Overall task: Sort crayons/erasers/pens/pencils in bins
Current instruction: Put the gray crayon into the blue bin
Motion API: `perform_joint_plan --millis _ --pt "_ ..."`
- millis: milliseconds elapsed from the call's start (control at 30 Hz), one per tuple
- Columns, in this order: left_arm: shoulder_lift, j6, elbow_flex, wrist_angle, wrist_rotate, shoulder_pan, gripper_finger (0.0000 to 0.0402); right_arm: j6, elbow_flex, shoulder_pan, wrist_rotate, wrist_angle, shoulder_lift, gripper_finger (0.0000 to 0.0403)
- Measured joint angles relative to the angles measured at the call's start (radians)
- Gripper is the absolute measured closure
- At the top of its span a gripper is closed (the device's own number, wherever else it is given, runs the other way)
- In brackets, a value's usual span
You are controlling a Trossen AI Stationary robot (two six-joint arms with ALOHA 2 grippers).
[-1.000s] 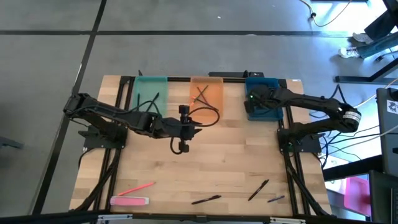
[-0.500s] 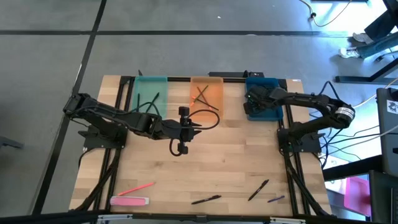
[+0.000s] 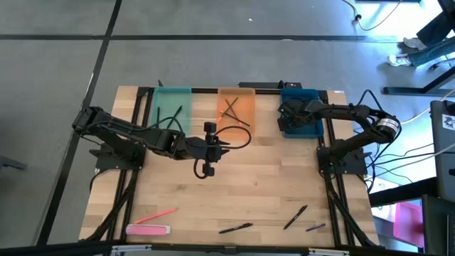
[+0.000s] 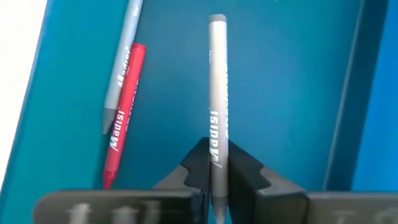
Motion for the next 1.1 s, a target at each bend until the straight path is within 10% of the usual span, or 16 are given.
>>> perform_joint_plan --millis 1100 --pt "0.000 -0.001 0.000 -0.007 0.000 0.000 0.0308 0.006 0.001 0.000 0.009 0.008 0.000 0.0360"
